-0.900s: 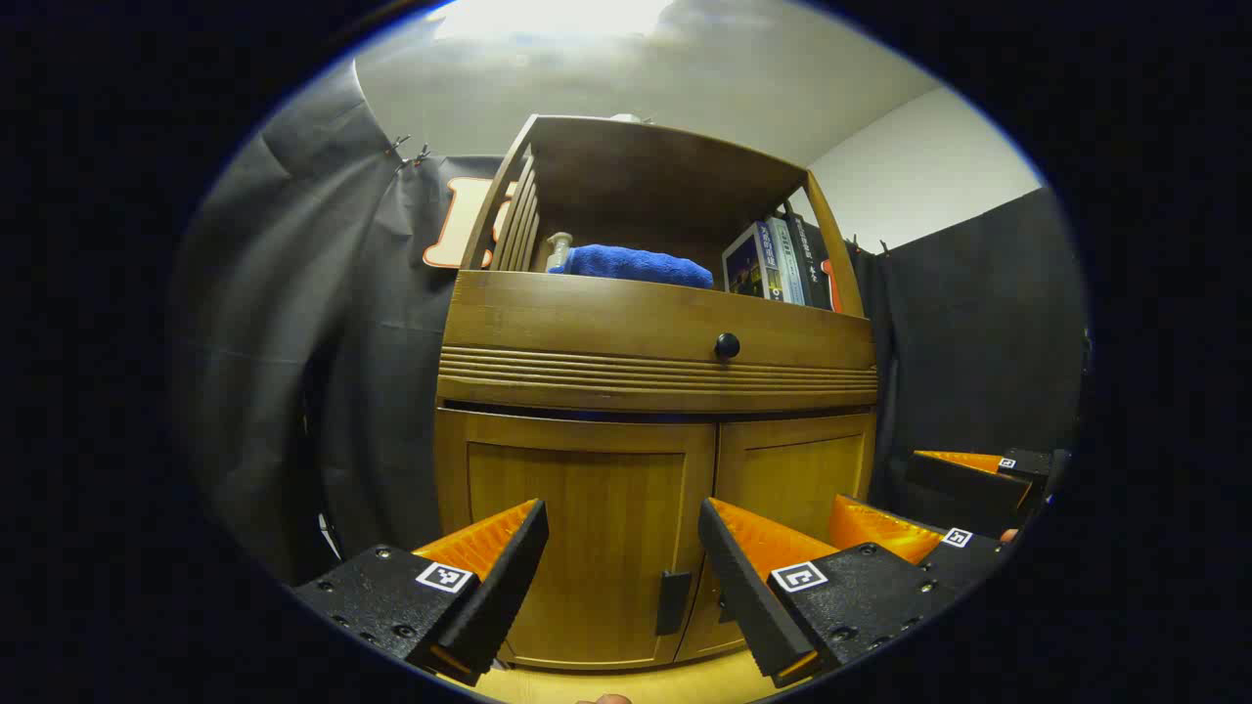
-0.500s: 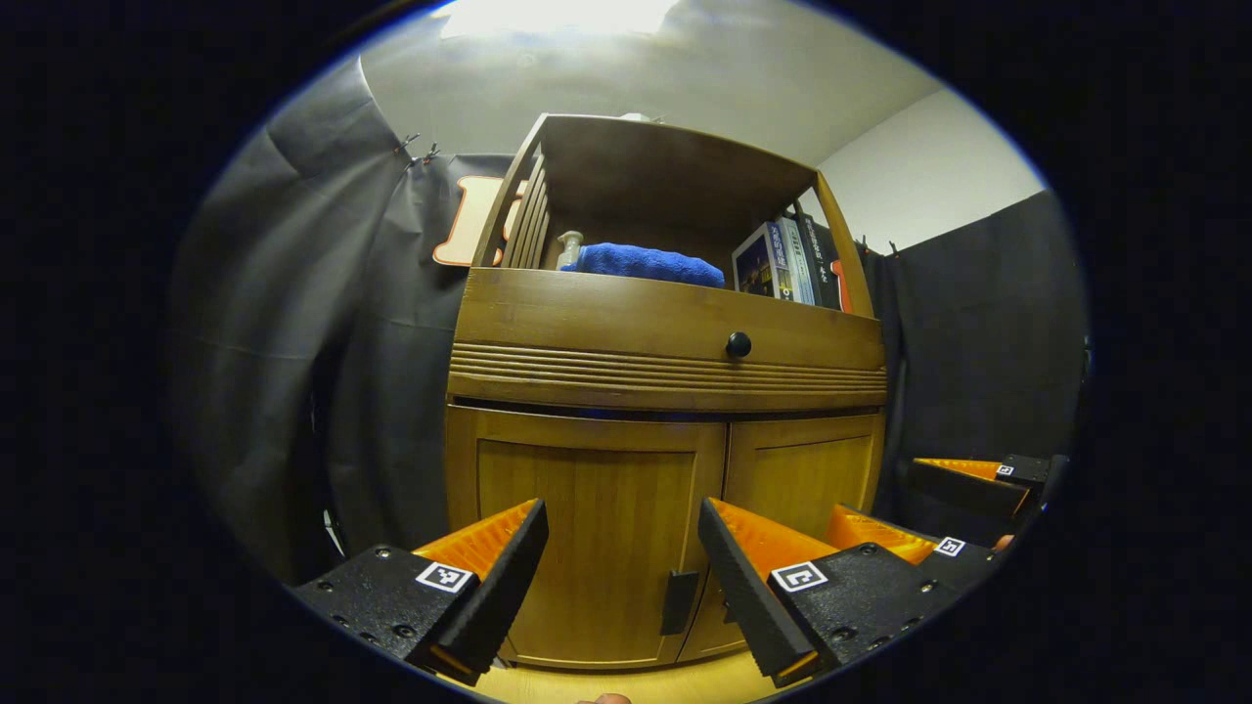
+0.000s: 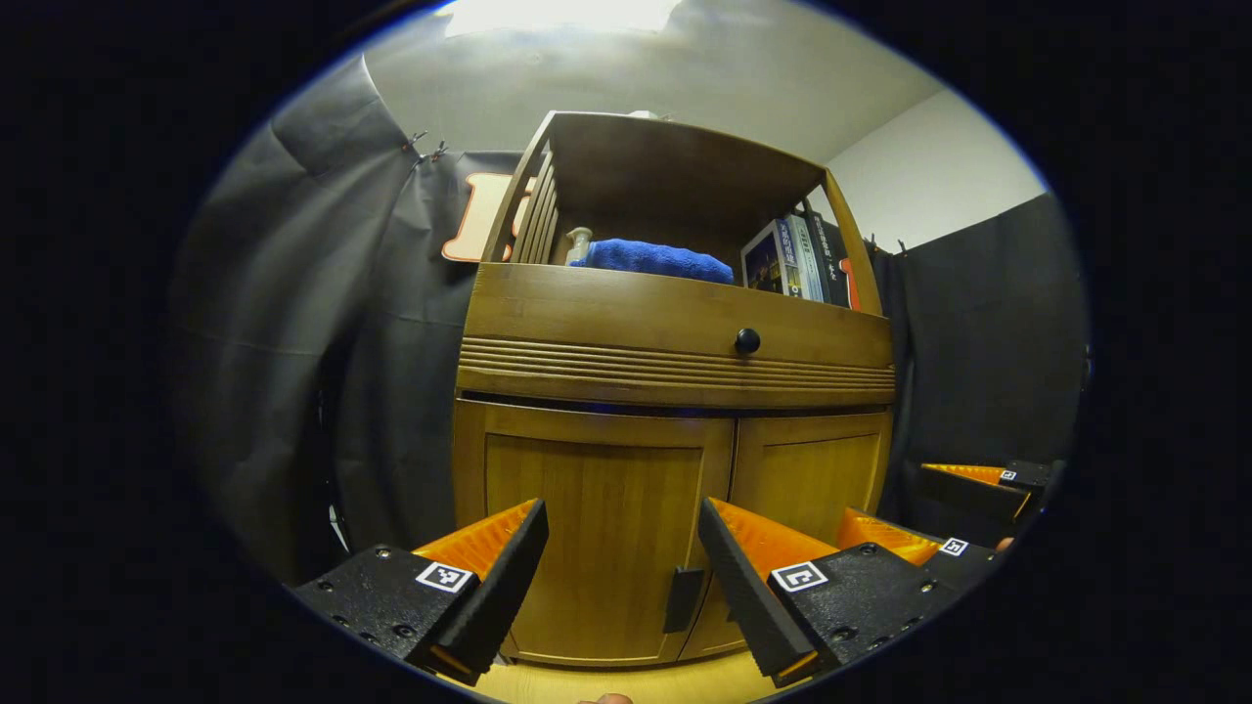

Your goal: Open the right door of the double-door shoe cabinet with the right hand, and open the left door with the left hand.

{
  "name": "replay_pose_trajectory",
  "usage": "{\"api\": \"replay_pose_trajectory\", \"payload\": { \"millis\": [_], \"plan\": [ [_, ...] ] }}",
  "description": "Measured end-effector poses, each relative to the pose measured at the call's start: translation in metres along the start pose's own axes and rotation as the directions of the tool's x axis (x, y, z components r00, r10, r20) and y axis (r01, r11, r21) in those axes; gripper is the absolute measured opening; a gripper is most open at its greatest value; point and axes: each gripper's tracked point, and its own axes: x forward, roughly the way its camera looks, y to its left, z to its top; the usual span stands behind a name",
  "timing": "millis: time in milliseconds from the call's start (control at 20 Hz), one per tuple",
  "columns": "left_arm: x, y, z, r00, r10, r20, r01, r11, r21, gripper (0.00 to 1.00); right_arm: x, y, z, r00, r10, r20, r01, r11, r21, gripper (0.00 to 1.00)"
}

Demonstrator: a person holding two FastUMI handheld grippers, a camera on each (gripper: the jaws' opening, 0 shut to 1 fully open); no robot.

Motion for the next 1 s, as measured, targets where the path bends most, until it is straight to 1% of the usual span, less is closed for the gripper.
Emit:
{"api": "replay_pose_trajectory", "payload": {
  "millis": [50,100,300,450,600,650,700,750,800,900,950,1000],
  "plan": [
    [-0.001,0.001,-0.001,1.000,0.002,-0.002,-0.002,1.000,0.000,0.92,0.001,-0.001,-0.002,1.000,-0.001,-0.006,0.001,1.000,0.001,0.97],
    [-0.001,0.001,-0.001,1.000,0.003,-0.004,-0.003,1.000,0.002,0.95,0.002,0.001,-0.006,1.000,0.000,-0.014,0.000,1.000,0.003,0.98],
    [-0.001,0.003,-0.005,1.000,0.006,-0.012,-0.006,1.000,0.010,0.95,0.009,0.002,-0.023,0.998,0.001,-0.065,0.000,1.000,0.014,0.98],
    [-0.002,0.006,-0.006,1.000,0.005,-0.010,-0.005,1.000,0.012,0.95,0.017,0.009,-0.045,0.992,0.014,-0.122,-0.011,1.000,0.022,0.97],
    [-0.003,0.017,-0.007,1.000,0.023,-0.006,-0.023,0.999,0.032,0.95,0.031,0.014,-0.062,0.986,0.030,-0.165,-0.025,0.999,0.035,0.98],
    [-0.003,0.022,-0.008,0.999,0.033,-0.008,-0.033,0.999,0.041,0.92,0.036,0.017,-0.067,0.983,0.037,-0.177,-0.030,0.999,0.042,0.97],
    [-0.004,0.028,-0.010,0.999,0.044,-0.013,-0.044,0.998,0.049,0.95,0.042,0.019,-0.074,0.981,0.036,-0.190,-0.027,0.998,0.048,0.97],
    [-0.003,0.034,-0.011,0.998,0.056,-0.018,-0.055,0.997,0.055,0.92,0.047,0.022,-0.078,0.979,0.040,-0.201,-0.029,0.998,0.058,0.97],
    [-0.001,0.041,-0.013,0.997,0.067,-0.024,-0.065,0.996,0.059,0.95,0.053,0.025,-0.084,0.977,0.042,-0.211,-0.028,0.997,0.068,0.96],
    [0.002,0.052,-0.016,0.996,0.085,-0.032,-0.082,0.994,0.067,0.95,0.067,0.028,-0.097,0.970,0.040,-0.241,-0.021,0.997,0.081,0.88],
    [0.004,0.058,-0.018,0.995,0.094,-0.035,-0.092,0.993,0.073,0.95,0.072,0.026,-0.105,0.965,0.019,-0.262,0.000,0.997,0.075,0.84],
    [0.005,0.063,-0.020,0.994,0.103,-0.037,-0.100,0.992,0.078,0.95,0.077,0.025,-0.115,0.958,0.017,-0.286,0.005,0.997,0.073,0.78]
  ]
}}
